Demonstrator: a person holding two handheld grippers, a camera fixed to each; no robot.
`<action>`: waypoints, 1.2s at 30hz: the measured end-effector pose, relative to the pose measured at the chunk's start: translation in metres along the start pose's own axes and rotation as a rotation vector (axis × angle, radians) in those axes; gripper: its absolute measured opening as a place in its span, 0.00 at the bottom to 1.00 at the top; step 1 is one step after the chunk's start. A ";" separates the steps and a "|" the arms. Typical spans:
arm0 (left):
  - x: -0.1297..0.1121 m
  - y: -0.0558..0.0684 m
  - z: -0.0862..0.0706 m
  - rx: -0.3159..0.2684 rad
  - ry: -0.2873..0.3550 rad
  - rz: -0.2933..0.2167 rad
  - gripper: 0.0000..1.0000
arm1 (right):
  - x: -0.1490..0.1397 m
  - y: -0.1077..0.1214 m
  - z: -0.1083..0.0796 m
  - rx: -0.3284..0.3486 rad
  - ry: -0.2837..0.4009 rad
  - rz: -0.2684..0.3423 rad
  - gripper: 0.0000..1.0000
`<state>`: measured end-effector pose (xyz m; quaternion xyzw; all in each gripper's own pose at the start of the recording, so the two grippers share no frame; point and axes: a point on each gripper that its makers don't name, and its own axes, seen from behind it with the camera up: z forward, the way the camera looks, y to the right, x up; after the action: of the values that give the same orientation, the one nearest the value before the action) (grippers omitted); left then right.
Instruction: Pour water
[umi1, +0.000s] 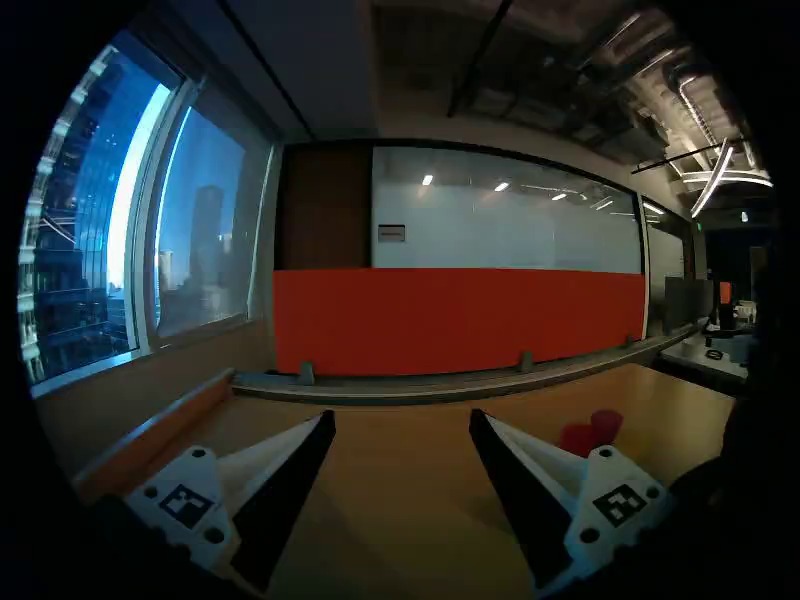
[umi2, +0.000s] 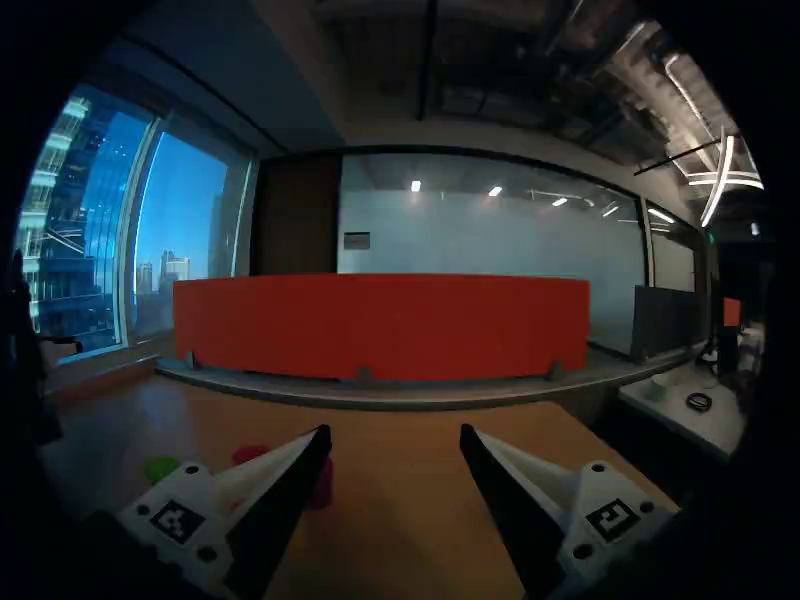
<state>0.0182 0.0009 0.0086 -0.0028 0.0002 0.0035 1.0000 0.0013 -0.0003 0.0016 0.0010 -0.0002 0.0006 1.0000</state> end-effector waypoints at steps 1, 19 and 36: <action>0.006 0.001 0.001 -0.003 0.001 0.003 1.00 | 0.001 0.000 0.002 0.002 -0.001 0.001 1.00; 0.068 0.033 0.018 -0.139 0.010 0.001 1.00 | 0.039 -0.020 0.011 0.082 -0.016 0.017 1.00; 0.067 0.077 0.016 -0.368 -0.006 0.004 1.00 | 0.059 -0.091 -0.017 0.414 0.014 -0.022 1.00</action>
<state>0.0847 0.0782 0.0236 -0.1859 -0.0037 0.0057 0.9826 0.0606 -0.0912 -0.0158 0.2066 0.0071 -0.0101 0.9783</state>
